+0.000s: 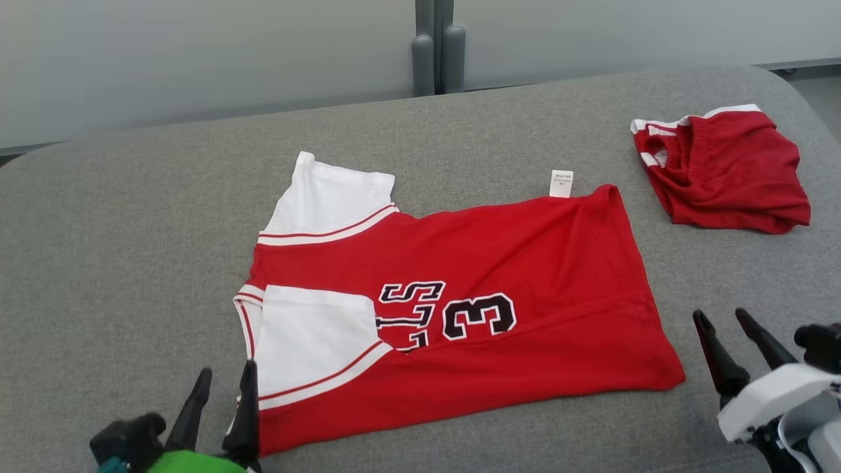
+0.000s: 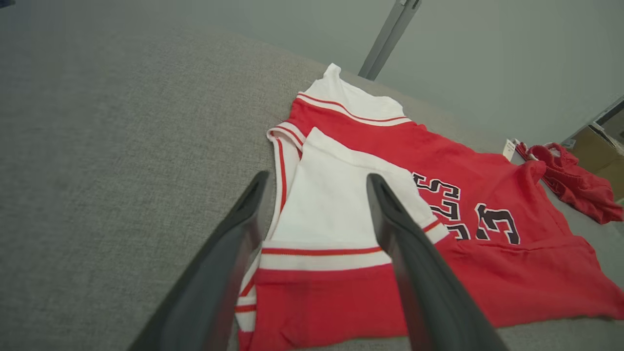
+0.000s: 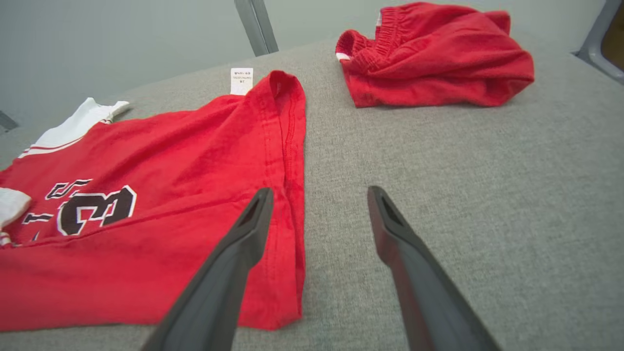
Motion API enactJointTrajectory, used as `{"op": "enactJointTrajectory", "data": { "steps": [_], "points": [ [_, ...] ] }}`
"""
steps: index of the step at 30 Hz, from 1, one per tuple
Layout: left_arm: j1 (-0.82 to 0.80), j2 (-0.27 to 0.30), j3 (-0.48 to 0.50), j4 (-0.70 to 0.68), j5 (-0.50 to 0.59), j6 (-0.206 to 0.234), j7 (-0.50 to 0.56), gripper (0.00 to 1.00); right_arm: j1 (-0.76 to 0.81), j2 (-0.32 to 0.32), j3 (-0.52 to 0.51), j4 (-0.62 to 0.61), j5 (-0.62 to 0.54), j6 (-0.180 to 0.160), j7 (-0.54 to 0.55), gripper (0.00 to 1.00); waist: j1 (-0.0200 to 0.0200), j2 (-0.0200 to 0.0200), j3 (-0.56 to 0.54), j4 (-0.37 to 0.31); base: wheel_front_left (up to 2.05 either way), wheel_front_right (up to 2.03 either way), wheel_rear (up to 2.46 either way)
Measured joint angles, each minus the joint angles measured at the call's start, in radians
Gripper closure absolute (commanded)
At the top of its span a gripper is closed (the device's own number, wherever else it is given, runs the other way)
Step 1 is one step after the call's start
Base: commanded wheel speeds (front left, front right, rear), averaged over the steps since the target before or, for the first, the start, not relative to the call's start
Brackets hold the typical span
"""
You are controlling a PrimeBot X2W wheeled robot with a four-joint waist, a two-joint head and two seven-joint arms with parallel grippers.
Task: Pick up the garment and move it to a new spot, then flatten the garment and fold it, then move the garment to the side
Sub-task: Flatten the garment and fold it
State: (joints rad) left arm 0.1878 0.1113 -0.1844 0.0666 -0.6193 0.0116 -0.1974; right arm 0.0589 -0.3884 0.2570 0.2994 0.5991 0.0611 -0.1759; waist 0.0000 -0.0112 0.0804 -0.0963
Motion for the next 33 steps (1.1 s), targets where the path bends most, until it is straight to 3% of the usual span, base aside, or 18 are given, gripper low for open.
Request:
{"op": "enactJointTrajectory", "data": {
  "steps": [11,20,33],
  "points": [
    [-0.364,0.025,-0.056,0.002,0.044,-0.012,0.140,0.00,-0.219,-0.017,0.048,-0.060,-0.058,0.002,0.051,0.00,0.0000,0.0000,0.088,-0.010,0.00,0.00,0.00],
    [-0.642,0.027,-0.060,0.158,0.072,0.016,0.267,0.00,-0.344,0.018,0.096,-0.072,-0.081,0.012,0.089,0.00,0.0000,0.0000,0.201,-0.033,0.00,0.00,0.00],
    [-0.903,0.051,-0.059,0.331,0.127,0.041,0.353,0.00,-0.486,0.054,0.128,-0.088,-0.109,0.022,0.096,0.00,0.0001,0.0000,0.376,-0.095,0.00,0.00,0.00]
  ]
}}
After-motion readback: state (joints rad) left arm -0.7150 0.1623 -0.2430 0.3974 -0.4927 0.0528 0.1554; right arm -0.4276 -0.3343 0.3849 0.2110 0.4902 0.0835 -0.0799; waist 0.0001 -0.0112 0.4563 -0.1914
